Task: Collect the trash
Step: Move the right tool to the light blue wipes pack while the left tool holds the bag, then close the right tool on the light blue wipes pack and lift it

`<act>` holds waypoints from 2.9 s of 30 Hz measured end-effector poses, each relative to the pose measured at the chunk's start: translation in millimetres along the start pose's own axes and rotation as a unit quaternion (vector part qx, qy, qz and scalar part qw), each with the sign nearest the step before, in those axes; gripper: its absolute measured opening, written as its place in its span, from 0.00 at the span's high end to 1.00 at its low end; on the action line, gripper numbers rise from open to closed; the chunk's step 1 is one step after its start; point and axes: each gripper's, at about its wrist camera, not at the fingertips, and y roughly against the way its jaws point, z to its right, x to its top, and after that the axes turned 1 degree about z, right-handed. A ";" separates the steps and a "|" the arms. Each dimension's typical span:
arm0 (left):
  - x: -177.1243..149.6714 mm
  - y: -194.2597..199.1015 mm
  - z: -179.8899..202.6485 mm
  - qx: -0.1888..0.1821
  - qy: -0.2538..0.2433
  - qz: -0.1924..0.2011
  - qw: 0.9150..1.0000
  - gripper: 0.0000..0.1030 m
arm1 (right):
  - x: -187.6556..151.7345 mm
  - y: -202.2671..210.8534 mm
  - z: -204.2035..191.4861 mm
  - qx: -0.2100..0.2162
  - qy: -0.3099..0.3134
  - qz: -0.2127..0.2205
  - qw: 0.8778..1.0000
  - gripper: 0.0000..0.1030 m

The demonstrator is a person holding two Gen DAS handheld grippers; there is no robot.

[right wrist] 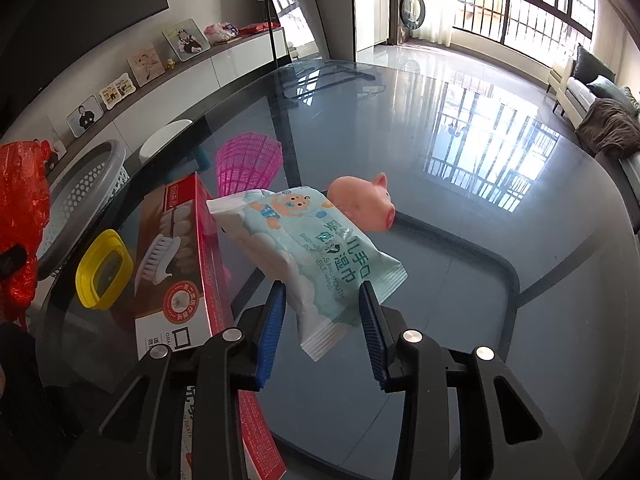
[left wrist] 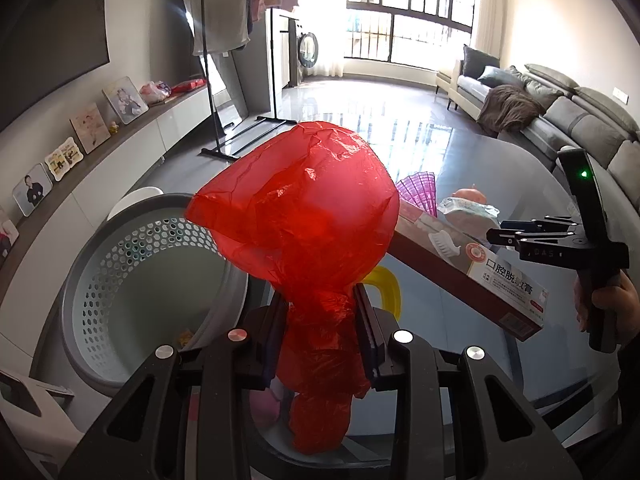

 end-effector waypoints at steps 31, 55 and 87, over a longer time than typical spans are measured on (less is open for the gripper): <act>-0.2 -4.2 8.8 -0.015 -0.010 0.001 1.000 0.69 | -10.9 31.9 15.3 -0.007 0.039 0.005 0.999 0.32; -2.6 -19.6 -2.8 -0.022 0.002 -0.003 1.000 0.69 | 17.7 -27.3 3.1 -0.006 0.126 -0.040 0.991 0.23; -7.1 -2.7 -7.9 -0.015 0.008 0.014 1.000 0.69 | -8.3 4.5 -0.3 -0.005 0.043 -0.004 0.999 0.69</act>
